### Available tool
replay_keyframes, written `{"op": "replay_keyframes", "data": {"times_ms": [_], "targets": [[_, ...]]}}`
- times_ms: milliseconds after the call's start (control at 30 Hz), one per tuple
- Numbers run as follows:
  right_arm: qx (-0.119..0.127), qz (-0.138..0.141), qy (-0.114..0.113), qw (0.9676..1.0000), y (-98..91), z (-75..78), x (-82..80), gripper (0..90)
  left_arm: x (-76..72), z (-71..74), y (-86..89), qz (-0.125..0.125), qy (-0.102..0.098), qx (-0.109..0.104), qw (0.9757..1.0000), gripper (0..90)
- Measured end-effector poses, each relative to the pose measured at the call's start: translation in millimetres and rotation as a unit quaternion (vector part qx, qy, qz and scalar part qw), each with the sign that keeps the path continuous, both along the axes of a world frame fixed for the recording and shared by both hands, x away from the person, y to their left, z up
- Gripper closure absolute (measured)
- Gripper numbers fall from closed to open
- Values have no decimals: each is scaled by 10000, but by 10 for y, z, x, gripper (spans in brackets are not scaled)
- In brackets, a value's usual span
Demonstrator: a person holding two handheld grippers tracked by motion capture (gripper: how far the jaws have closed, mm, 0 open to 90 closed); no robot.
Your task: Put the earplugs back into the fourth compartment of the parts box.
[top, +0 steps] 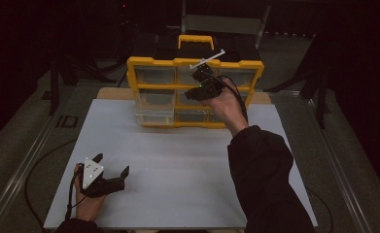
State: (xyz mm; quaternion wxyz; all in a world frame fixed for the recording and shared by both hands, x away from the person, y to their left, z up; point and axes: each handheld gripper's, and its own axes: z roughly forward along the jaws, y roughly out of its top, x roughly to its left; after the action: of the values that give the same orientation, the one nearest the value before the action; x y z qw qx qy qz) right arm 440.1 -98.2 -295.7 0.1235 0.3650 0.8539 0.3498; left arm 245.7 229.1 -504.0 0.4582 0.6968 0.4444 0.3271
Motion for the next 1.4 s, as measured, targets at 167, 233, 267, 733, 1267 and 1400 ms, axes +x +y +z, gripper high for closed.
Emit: {"op": "replay_keyframes", "data": {"times_ms": [167,233,267,733,1267,1400], "targets": [[29,4,-31,10000,39,36,26,801,0,0,0,3,1,-5,10000,5],[52,-4,-32,10000,57,52,33,801,-1,1,1,3,1,-5,10000,5],[45,-22,-35,10000,67,59,36,801,-1,1,0,1,-2,-5,10000,5],[80,-10,-106,9999,206,126,92,801,-1,4,7,9,-14,-15,10000,5],[211,105,-144,9996,371,116,111,800,-4,8,10,0,-16,-24,10000,5],[264,154,-164,9994,423,113,112,800,-3,7,10,-3,-11,-21,10000,5]]}}
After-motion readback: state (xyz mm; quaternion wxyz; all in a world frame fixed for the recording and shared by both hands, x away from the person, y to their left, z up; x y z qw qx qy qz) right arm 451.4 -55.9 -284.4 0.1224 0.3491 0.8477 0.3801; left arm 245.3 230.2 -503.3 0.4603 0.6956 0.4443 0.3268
